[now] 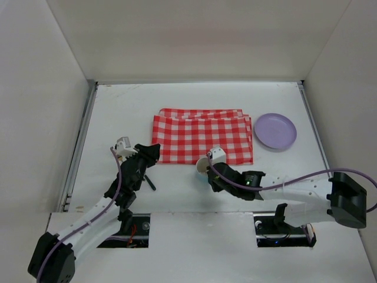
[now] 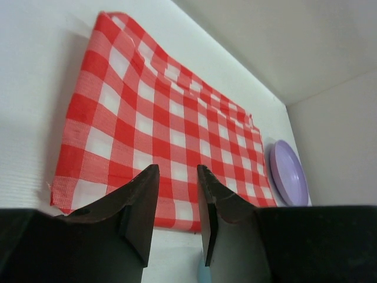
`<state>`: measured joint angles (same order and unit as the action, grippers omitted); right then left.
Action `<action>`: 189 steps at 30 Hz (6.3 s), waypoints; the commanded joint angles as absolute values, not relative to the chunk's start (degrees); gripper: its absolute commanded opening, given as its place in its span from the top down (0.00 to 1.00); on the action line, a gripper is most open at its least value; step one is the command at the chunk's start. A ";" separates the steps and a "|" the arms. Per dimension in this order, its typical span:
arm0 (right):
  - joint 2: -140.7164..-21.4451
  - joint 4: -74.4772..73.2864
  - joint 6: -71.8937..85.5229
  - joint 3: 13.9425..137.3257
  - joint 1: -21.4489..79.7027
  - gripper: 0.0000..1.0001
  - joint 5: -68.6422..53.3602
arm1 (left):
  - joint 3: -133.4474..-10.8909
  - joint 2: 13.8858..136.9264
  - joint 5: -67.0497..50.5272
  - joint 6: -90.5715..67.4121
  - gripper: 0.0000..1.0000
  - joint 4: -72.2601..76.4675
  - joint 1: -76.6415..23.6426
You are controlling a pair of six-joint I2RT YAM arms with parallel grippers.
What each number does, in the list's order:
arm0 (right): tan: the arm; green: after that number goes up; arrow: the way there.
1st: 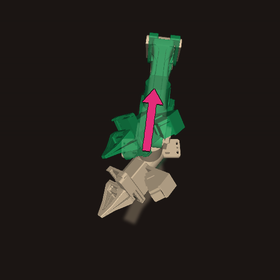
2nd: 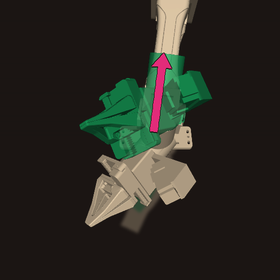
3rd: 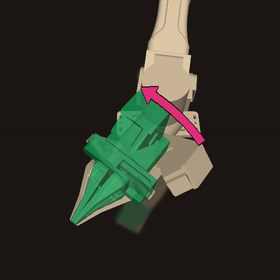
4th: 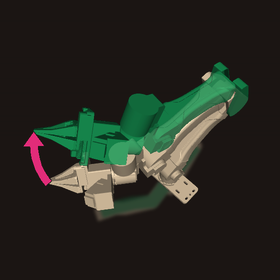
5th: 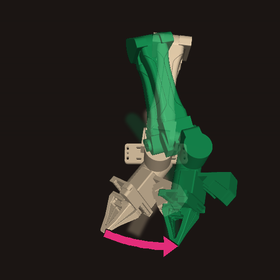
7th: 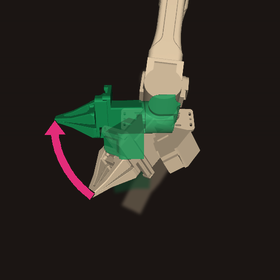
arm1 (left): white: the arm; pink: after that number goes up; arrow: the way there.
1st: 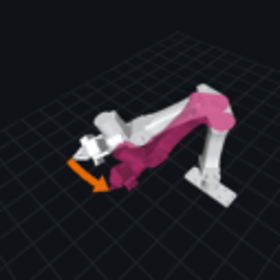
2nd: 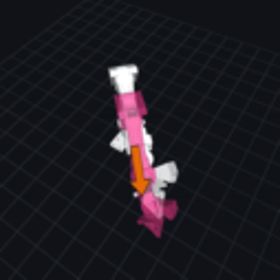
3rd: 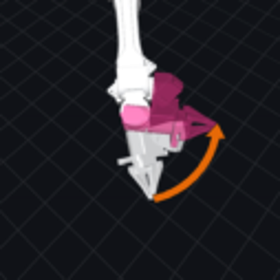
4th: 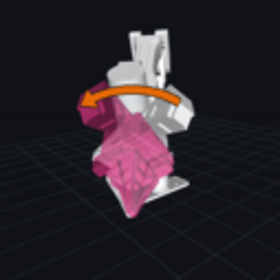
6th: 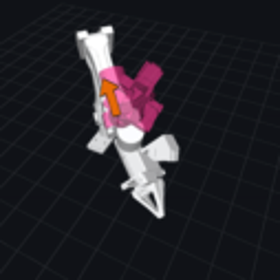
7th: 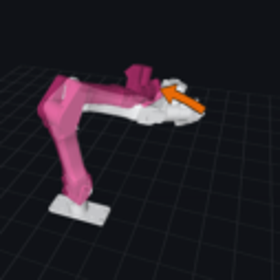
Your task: Set the dinner table for one person
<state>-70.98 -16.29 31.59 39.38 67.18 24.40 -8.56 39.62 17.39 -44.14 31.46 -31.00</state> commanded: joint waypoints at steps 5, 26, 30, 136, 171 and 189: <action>-66.99 -13.97 32.34 42.80 67.01 0.92 27.07 | -8.79 35.94 29.87 -45.08 0.66 24.44 -30.54; -86.92 -5.01 24.26 65.39 46.71 0.94 27.07 | -7.91 40.61 28.92 -46.67 0.62 26.81 -30.01; -86.84 -5.62 24.70 65.21 42.95 0.94 28.04 | -8.00 40.96 28.65 -46.67 0.61 27.16 -30.27; -56.78 13.71 34.28 27.34 37.31 0.60 16.44 | -24.79 62.58 28.74 -61.17 0.77 -24.88 -37.84; -47.64 13.45 39.73 20.48 24.12 0.45 17.49 | -63.70 91.03 20.66 -44.21 1.00 5.17 -52.34; -48.43 13.97 40.17 20.39 23.86 0.44 17.31 | -75.58 111.35 13.01 -47.98 1.00 14.94 -51.63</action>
<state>-48.18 11.46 39.77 20.45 23.94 17.10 -72.18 111.31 13.89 -46.83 11.11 -51.90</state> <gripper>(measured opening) 0.558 0.130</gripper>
